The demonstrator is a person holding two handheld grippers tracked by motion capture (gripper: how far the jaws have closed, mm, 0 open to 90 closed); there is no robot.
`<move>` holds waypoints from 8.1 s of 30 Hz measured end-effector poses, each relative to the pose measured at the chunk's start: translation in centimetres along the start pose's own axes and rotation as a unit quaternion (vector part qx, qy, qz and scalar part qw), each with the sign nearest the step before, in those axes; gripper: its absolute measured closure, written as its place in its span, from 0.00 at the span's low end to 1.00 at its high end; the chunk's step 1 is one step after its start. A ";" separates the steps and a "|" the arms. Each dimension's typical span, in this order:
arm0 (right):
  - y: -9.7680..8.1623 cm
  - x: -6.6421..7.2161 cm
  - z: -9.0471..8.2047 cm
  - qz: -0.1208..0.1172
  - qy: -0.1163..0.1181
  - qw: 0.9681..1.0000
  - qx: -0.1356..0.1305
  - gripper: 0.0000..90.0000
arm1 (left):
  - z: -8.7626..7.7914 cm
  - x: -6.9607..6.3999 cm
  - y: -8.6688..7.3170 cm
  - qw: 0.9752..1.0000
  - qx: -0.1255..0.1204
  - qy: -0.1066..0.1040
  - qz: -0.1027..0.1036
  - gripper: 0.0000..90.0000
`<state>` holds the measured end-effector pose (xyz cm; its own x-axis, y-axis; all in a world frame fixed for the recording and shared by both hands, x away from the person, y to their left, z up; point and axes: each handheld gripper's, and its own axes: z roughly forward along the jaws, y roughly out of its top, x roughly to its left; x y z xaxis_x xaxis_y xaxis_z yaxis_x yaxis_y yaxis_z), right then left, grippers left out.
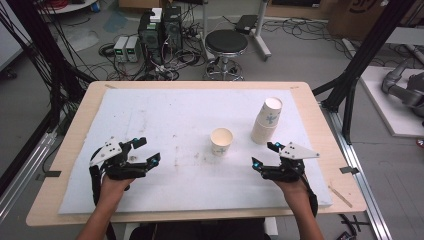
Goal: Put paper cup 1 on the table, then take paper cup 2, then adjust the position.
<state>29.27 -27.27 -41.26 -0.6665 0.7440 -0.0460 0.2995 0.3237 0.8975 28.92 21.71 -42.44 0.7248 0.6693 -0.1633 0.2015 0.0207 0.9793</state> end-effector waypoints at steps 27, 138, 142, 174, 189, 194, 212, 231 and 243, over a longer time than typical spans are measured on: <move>-0.3 -1.4 -1.8 0.019 -0.031 0.999 -0.033 0.24 | -1.0 0.9 -0.3 1.000 0.000 0.020 0.006 0.19; 12.3 -9.5 2.7 0.065 -0.076 0.995 0.016 0.37 | 0.3 1.3 -1.3 1.000 0.005 0.004 -0.001 0.18; 13.2 -9.3 1.5 0.063 -0.080 0.995 0.002 0.37 | 0.3 1.2 -1.3 1.000 0.005 0.001 -0.002 0.18; 10.1 -2.5 -3.7 0.015 0.034 0.999 -0.036 0.38 | 1.3 -0.2 -1.4 0.999 0.005 -0.035 0.006 0.18; 5.6 -0.5 -0.8 0.005 0.099 0.995 -0.027 0.38 | 1.7 -0.3 -1.7 0.999 -0.001 -0.036 0.004 0.17; 5.3 -0.3 -0.7 0.001 0.104 0.994 -0.030 0.38 | 1.8 -0.5 -1.7 0.999 -0.001 -0.037 0.006 0.17; 5.2 0.3 0.2 0.002 0.122 0.992 -0.024 0.38 | 2.3 -0.9 -1.7 0.998 -0.001 -0.068 0.008 0.17; 6.3 2.7 1.8 -0.029 0.166 0.985 -0.028 0.38 | 3.8 -3.8 -0.6 0.991 0.012 -0.126 0.045 0.18; 6.2 4.0 2.9 -0.033 0.195 0.980 -0.021 0.38 | 7.9 -6.1 0.4 0.979 0.038 -0.189 0.066 0.17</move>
<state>30.50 -20.58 -37.16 -0.8962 0.4397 0.0595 0.2245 0.3337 0.9156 29.77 11.79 -41.97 0.9367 0.3402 -0.0822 0.1271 -0.1118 0.9856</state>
